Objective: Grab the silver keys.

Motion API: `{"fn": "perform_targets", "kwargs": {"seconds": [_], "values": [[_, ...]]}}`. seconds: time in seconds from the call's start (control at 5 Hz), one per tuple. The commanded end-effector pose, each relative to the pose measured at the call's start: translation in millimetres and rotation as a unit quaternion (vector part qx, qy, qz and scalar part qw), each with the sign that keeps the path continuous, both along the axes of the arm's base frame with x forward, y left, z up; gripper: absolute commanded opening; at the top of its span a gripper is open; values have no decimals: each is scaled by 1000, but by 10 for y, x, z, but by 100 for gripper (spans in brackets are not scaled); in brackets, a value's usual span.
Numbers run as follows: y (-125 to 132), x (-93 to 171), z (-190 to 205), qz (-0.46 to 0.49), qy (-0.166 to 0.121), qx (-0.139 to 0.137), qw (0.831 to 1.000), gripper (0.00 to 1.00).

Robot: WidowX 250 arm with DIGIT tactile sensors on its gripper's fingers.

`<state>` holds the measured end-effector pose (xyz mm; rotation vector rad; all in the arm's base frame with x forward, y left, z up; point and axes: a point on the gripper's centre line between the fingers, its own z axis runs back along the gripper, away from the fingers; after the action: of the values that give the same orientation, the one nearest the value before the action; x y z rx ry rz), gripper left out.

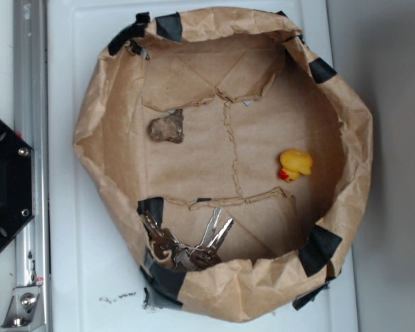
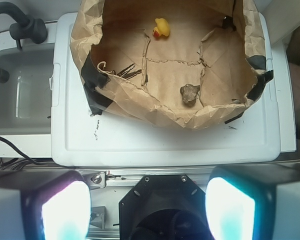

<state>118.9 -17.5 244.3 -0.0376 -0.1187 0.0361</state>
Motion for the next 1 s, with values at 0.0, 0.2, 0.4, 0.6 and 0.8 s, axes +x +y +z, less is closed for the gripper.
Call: {"fn": "perform_targets", "kwargs": {"seconds": [0.0, 0.2, 0.4, 0.6, 0.8], "values": [[0, 0, 0, 0, 0, 0, 1000, 100], [-99, 440, 88, 40, -50, 3, 998, 100], [-81, 700, -50, 48, -67, 13, 997, 100], [71, 828, -273, -16, -73, -13, 997, 100], [237, 958, -530, -89, -58, -36, 994, 100]]}}
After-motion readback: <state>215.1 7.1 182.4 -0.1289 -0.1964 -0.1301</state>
